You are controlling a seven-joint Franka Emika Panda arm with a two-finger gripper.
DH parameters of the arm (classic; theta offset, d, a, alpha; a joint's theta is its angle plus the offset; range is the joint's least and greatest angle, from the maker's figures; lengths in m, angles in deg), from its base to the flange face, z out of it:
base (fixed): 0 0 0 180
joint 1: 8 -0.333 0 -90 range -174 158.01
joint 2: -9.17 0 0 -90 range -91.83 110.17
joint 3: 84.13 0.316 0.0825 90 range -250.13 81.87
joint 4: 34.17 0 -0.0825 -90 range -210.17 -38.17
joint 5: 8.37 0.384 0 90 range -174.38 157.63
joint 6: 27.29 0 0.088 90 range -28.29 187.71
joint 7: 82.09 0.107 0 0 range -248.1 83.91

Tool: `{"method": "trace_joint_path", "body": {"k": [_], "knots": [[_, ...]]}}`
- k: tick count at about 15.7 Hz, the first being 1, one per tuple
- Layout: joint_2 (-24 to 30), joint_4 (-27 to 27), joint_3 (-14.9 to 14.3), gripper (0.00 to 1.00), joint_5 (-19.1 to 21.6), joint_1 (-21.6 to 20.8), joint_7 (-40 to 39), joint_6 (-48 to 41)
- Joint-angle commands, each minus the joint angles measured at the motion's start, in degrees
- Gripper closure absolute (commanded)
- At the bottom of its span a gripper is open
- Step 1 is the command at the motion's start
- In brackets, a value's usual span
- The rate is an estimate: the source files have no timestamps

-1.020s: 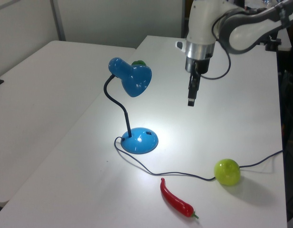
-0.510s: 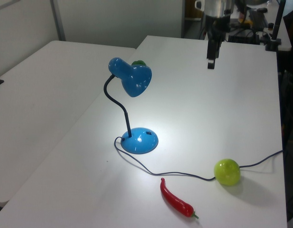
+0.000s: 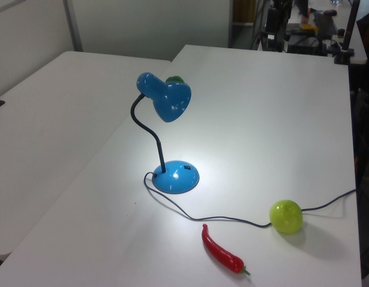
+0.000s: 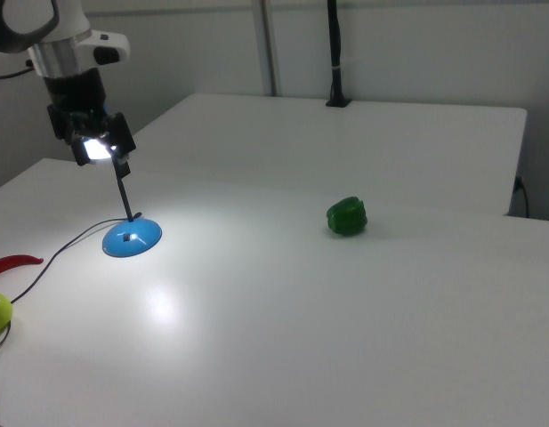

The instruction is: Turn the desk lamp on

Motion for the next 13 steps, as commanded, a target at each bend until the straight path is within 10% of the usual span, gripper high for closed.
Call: {"method": "trace_joint_path", "body": {"k": [1, 13], "knots": [[-2.0, 1.5, -5.8, 0.00, 1.3, -5.5, -5.1, 2.6], [-3.2, 1.1, -6.9, 0.00, 1.0, -6.1, -14.4, 5.6]]}}
